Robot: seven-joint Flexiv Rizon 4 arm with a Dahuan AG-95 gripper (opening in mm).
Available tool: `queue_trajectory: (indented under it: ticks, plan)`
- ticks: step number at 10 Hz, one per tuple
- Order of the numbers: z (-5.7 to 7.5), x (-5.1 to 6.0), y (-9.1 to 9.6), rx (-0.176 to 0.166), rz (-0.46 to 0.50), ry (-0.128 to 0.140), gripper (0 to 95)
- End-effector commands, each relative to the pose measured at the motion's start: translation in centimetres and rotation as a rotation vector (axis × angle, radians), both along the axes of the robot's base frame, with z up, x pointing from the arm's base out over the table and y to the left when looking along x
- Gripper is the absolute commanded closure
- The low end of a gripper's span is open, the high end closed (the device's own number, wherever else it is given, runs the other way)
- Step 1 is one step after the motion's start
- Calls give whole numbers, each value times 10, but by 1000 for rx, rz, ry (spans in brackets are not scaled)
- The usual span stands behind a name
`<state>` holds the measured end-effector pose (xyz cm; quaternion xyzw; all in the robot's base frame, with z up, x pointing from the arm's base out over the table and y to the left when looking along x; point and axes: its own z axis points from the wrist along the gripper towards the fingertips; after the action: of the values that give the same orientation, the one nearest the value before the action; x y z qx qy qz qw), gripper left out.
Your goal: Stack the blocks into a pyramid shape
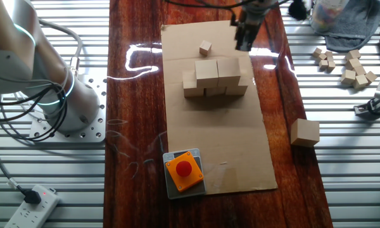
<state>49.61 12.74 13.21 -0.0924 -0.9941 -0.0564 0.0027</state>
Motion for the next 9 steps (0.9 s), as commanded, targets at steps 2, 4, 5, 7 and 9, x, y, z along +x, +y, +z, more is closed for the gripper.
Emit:
queue_trajectory:
  ticks: [2,4,5,7,9]
  plan:
    - [-5,-6,-2,5,0,1,950]
    - [-5,-6,-2,-9,8,-1,950]
    - [-5,-6,-2,-14,7,0,950]
    - [-5,-6,-2,-20,12,0,950]
    - [-5,-6,-2,-25,17,0,950]
